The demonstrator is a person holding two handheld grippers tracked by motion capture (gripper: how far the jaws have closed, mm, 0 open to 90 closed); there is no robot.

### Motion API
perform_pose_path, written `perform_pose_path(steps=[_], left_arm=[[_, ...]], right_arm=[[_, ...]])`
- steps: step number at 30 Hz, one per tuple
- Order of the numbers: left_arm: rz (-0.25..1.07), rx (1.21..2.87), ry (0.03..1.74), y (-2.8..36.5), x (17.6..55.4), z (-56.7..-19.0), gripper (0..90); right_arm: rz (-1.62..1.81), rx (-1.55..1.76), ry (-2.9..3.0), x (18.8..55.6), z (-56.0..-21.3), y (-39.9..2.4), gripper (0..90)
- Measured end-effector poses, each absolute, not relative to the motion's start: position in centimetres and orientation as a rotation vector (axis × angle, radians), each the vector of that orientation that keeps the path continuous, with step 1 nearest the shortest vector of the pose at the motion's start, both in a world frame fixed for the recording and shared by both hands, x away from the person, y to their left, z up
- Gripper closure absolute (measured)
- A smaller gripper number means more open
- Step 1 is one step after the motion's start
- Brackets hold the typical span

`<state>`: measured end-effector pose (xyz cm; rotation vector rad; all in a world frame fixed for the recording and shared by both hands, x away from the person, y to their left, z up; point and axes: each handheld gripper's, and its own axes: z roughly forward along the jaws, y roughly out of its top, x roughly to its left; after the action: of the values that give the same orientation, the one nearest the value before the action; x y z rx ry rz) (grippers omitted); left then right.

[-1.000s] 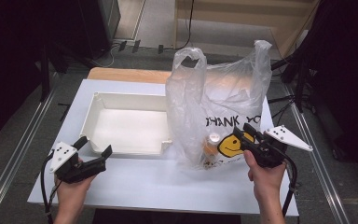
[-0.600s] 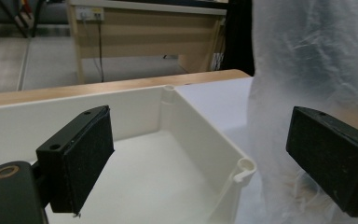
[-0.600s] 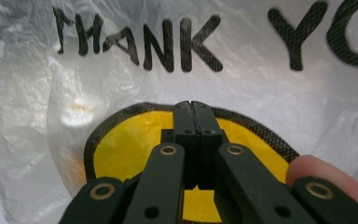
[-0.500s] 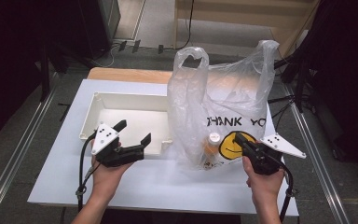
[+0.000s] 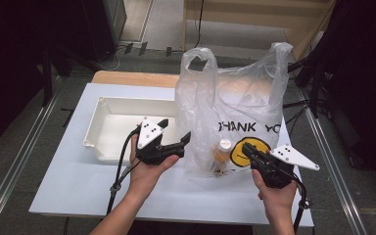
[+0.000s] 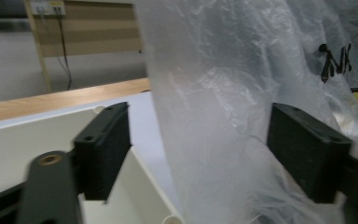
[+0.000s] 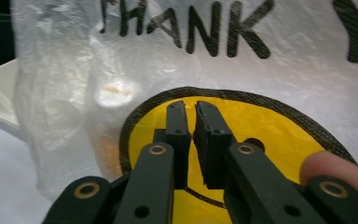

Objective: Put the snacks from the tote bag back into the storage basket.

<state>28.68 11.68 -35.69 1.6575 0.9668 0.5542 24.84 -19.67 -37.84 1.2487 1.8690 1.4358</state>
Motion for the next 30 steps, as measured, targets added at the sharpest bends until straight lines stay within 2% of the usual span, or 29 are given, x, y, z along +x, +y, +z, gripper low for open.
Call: perform_pose_path(steps=[2, 3, 5, 6, 7, 9, 10, 13, 14, 15, 16, 17, 18, 19, 20, 25, 27, 30], left_arm=[[0.540, 1.671, 0.958, 11.4, 28.9, -35.7, 37.3], [0.528, 1.686, 0.955, 11.0, 29.1, -35.9, 37.3], [0.476, 1.700, 0.952, 10.7, 29.4, -36.2, 56.7], [0.449, 1.712, 0.957, 10.6, 29.5, -36.5, 63.3], [0.392, 1.736, 0.943, 10.5, 29.8, -36.9, 76.9], [0.327, 1.760, 0.922, 10.4, 29.9, -37.4, 84.5], [0.308, 1.774, 0.914, 10.2, 29.8, -37.7, 87.8], [0.278, 1.823, 0.886, 9.7, 29.3, -38.5, 90.0], [0.278, 1.823, 0.886, 9.7, 29.3, -38.5, 90.0], [0.268, 1.848, 0.867, 9.4, 28.8, -39.1, 90.0], [0.260, 1.862, 0.854, 9.1, 28.4, -39.5, 90.0], [0.260, 1.862, 0.854, 9.1, 28.4, -39.5, 90.0], [0.247, 1.886, 0.833, 8.9, 27.9, -40.2, 90.0], [0.247, 1.886, 0.833, 8.9, 27.9, -40.2, 90.0], [0.231, 1.907, 0.828, 8.6, 27.3, -41.1, 90.0], [0.189, 1.968, 0.829, 8.2, 26.3, -43.5, 90.0], [0.180, 1.991, 0.824, 8.0, 26.0, -44.2, 90.0], [0.165, 2.016, 0.836, 7.9, 25.7, -45.1, 90.0]], right_arm=[[1.437, 1.228, 1.876, 24.7, -37.7, -19.7, 80.9], [1.437, 1.228, 1.876, 24.7, -37.7, -19.7, 80.9], [1.455, 1.228, 1.869, 24.7, -37.4, -19.9, 77.9], [1.466, 1.225, 1.864, 24.7, -37.3, -20.0, 76.7], [1.478, 1.234, 1.846, 24.6, -37.0, -20.4, 73.8], [1.490, 1.230, 1.833, 24.5, -36.8, -20.7, 70.0], [1.505, 1.233, 1.808, 24.4, -36.6, -21.0, 67.3], [1.537, 1.234, 1.761, 24.3, -36.1, -21.6, 54.1], [1.537, 1.234, 1.761, 24.3, -36.1, -21.6, 54.1], [1.533, 1.237, 1.708, 24.1, -35.8, -21.9, 37.3], [1.524, 1.244, 1.689, 24.1, -35.7, -21.9, 31.3], [1.524, 1.244, 1.689, 24.1, -35.7, -21.9, 31.3], [1.491, 1.259, 1.657, 24.1, -35.7, -21.8, 20.5], [1.491, 1.259, 1.657, 24.1, -35.7, -21.8, 20.5], [1.438, 1.291, 1.617, 24.0, -35.7, -21.6, 15.8], [1.455, 1.295, 1.599, 24.2, -35.9, -21.4, 19.4], [1.451, 1.284, 1.605, 24.3, -36.1, -21.2, 29.4], [1.427, 1.307, 1.639, 24.7, -36.6, -20.9, 52.6]])
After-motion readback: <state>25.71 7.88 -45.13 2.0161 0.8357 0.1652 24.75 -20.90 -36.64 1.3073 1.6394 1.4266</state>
